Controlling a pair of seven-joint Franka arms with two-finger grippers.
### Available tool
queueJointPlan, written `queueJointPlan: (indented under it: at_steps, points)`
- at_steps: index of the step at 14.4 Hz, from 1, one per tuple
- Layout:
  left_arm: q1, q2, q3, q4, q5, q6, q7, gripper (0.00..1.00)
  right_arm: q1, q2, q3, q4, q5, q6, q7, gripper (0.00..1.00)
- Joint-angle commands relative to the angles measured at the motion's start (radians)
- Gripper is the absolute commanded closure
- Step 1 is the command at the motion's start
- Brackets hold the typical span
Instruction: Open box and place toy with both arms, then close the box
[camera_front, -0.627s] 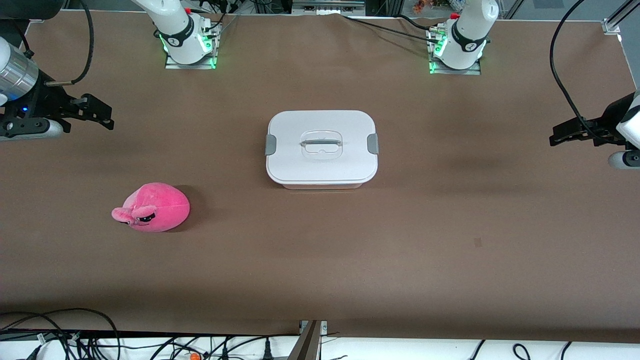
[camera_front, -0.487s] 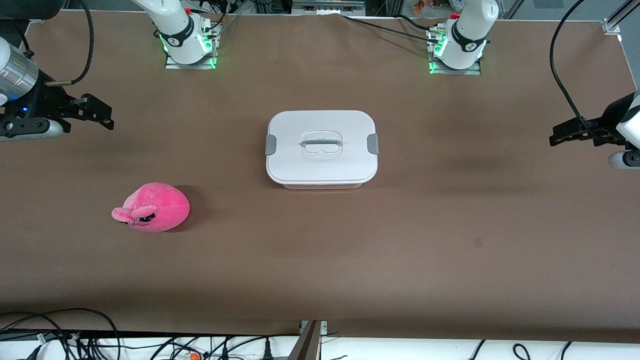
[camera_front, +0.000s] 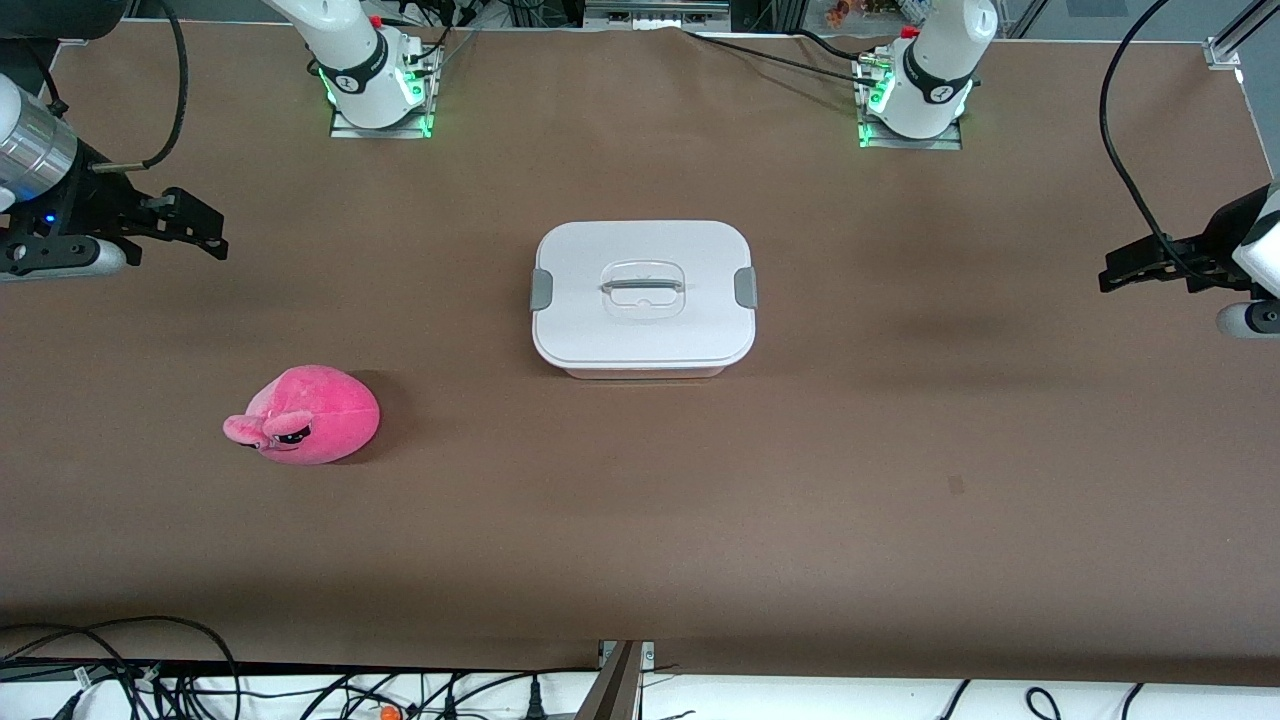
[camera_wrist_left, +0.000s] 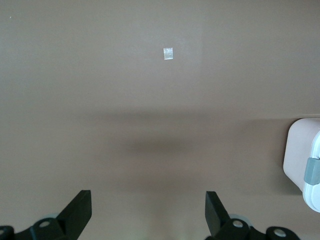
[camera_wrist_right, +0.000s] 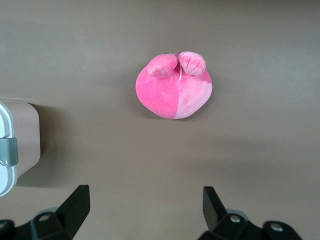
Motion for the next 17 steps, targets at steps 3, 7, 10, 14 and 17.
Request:
queueJointPlan:
  at_steps: [3,7,10,14,17]
  points:
    - [-0.018,0.01,-0.004,0.021,0.016,-0.006,-0.006,0.0,-0.003,0.008,0.001,0.024,0.004,-0.016,0.001,0.0]
    - [-0.086,0.028,-0.025,0.021,0.001,-0.003,-0.003,0.0,-0.003,0.009,0.001,0.024,0.004,-0.015,0.001,0.0]
    - [-0.216,0.056,-0.025,0.023,-0.004,0.005,-0.003,0.0,-0.005,0.009,0.0,0.022,0.004,-0.016,0.001,0.0]
    - [-0.356,0.106,-0.025,0.032,-0.082,0.016,0.003,0.0,-0.006,0.011,0.0,0.022,0.004,-0.016,0.001,0.0]
    - [-0.443,0.143,-0.033,0.044,-0.139,0.033,0.04,0.0,-0.006,0.009,0.0,0.022,0.004,-0.016,0.001,0.0]
